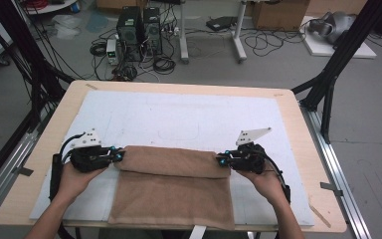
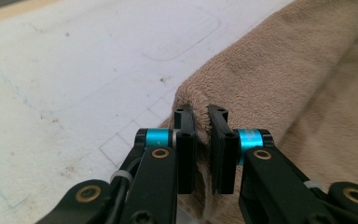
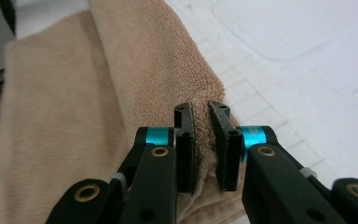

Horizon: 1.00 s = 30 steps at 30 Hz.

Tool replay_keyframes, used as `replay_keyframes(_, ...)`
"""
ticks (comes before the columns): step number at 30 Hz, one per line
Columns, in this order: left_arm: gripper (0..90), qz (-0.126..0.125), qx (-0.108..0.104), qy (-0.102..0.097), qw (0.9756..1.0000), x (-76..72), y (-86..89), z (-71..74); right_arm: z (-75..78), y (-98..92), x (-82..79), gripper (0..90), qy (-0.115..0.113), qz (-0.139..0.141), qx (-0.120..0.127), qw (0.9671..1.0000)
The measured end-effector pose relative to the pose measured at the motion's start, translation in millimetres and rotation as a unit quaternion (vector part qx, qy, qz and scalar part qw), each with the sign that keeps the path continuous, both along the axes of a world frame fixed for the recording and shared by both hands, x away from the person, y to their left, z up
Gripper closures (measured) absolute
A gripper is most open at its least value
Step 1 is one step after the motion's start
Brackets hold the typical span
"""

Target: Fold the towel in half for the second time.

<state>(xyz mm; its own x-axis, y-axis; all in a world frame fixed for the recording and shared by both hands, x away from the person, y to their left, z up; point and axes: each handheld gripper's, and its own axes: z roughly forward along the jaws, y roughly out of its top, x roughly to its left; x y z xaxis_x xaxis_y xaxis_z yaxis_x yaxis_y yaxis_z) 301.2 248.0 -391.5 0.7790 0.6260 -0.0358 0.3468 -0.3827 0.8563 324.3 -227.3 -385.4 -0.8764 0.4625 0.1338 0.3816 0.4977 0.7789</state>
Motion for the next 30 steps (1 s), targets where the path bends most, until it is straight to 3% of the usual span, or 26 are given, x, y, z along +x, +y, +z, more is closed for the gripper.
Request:
replay_keyframes(5, 82.6, -0.01, -0.017, -0.019, 0.9996, -28.1, 8.0, 4.5, 20.4, -1.6, -27.3, 81.6, -0.032, 0.016, 0.004, 0.9993)
replay_keyframes(8, 81.5, -0.02, -0.025, -0.014, 0.9994, -48.3, 13.9, -2.6, 23.2, -3.3, -47.8, 81.0, -0.043, 0.023, 0.005, 0.9988)
replay_keyframes(14, 64.9, -0.024, -0.033, -0.014, 0.999, -83.3, 27.4, -8.1, 16.8, -10.6, -86.0, 71.7, -0.047, 0.035, 0.006, 0.9983)
replay_keyframes(20, 61.5, -0.03, -0.009, -0.022, 0.9993, -84.6, 23.8, -3.3, 16.0, -14.5, -88.8, 67.0, -0.05, 0.017, 0.008, 0.9986)
replay_keyframes(25, 61.5, -0.032, -0.004, -0.007, 0.9995, -73.2, 11.8, -19.1, -2.0, -2.4, -78.7, 62.2, -0.037, 0.017, -0.015, 0.999)
replay_keyframes(30, 60.6, -0.043, 0.024, 0.014, 0.9987, -65.5, 1.1, -37.5, -26.1, 7.3, -75.1, 59.2, -0.012, 0.027, -0.037, 0.9989)
